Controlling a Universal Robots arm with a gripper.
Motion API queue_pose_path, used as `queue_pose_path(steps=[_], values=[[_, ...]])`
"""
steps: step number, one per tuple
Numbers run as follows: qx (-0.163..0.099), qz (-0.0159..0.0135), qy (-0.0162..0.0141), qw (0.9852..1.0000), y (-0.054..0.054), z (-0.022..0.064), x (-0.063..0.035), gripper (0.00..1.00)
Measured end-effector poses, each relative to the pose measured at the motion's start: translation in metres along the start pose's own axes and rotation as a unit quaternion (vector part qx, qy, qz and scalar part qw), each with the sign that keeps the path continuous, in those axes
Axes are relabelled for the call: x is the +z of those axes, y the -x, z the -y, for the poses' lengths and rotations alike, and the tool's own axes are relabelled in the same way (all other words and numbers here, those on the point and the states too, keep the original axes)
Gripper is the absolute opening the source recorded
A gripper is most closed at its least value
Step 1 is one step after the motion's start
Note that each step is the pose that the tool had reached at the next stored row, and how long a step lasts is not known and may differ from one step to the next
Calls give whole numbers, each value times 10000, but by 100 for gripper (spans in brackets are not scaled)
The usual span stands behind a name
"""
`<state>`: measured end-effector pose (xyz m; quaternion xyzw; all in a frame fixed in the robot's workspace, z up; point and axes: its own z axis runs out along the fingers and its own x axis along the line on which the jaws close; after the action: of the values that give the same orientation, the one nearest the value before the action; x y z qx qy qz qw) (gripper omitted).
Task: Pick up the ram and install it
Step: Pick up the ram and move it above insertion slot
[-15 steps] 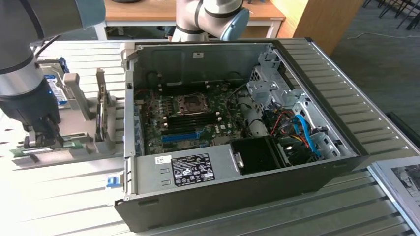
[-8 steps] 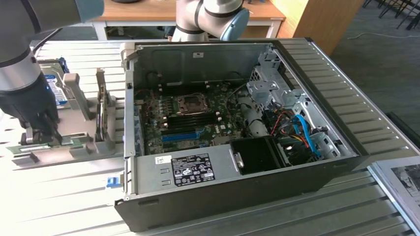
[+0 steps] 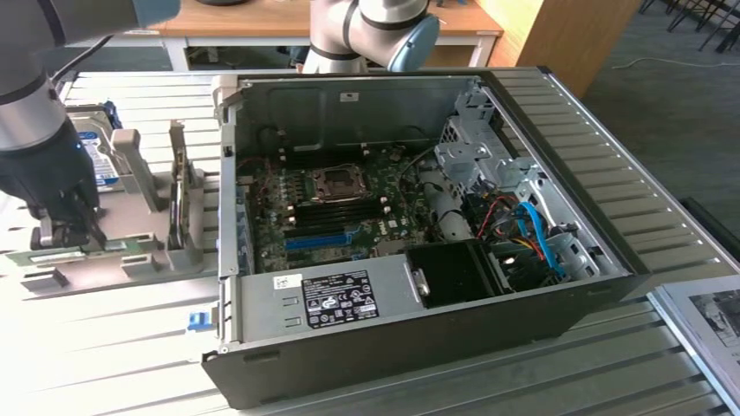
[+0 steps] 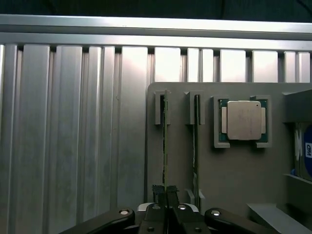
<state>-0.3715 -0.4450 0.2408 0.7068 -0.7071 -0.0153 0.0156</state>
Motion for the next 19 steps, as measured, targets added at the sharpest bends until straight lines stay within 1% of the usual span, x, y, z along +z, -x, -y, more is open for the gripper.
queue_pose_path(steps=[13, 19], values=[[0, 0, 0, 10000, 0, -6, -210, 12], [0, 0, 0, 10000, 0, -9, -283, 12]])
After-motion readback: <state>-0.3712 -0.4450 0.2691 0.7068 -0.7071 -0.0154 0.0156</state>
